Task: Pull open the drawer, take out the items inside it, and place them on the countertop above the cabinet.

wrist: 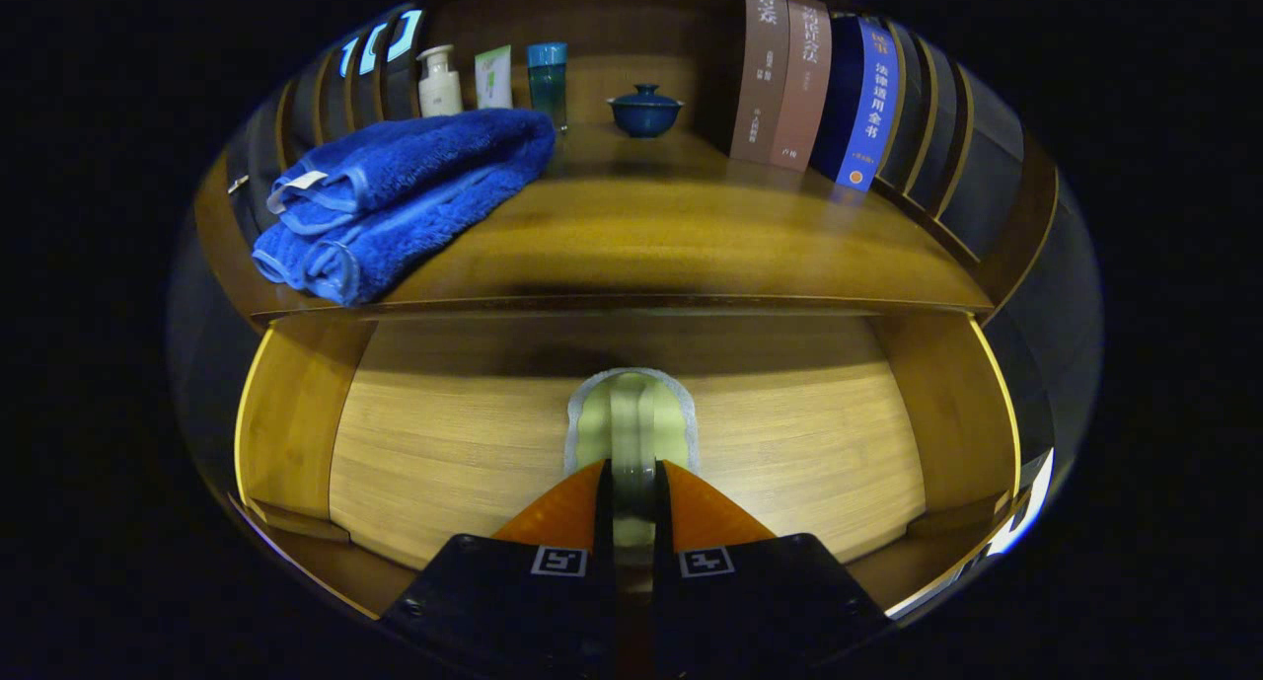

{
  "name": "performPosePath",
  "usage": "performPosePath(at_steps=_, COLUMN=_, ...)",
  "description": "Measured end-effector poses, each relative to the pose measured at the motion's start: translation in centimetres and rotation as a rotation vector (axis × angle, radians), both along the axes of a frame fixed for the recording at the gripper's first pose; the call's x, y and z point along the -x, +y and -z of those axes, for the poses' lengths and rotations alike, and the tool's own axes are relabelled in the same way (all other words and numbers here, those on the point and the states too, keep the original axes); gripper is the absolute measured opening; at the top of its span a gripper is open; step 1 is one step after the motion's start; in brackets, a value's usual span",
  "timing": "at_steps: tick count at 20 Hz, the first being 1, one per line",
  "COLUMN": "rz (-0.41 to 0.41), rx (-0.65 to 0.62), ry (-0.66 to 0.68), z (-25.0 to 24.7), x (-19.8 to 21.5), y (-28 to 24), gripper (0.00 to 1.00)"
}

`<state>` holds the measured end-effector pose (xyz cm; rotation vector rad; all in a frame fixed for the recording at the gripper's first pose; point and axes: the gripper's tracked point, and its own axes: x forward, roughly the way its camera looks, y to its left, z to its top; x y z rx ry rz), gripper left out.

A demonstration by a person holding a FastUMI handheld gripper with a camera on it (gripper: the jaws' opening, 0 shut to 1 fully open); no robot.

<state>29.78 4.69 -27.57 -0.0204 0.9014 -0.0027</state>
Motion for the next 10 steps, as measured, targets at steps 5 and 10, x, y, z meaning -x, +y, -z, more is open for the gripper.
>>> performPosePath(at_steps=5, rz=0.042, rx=-0.001, ry=-0.100, z=-5.4, x=1.8, y=-1.4, gripper=0.19)
performPosePath(at_steps=10, rz=0.063, rx=0.004, ry=-0.201, z=-10.9, x=2.8, y=-2.2, gripper=0.19)
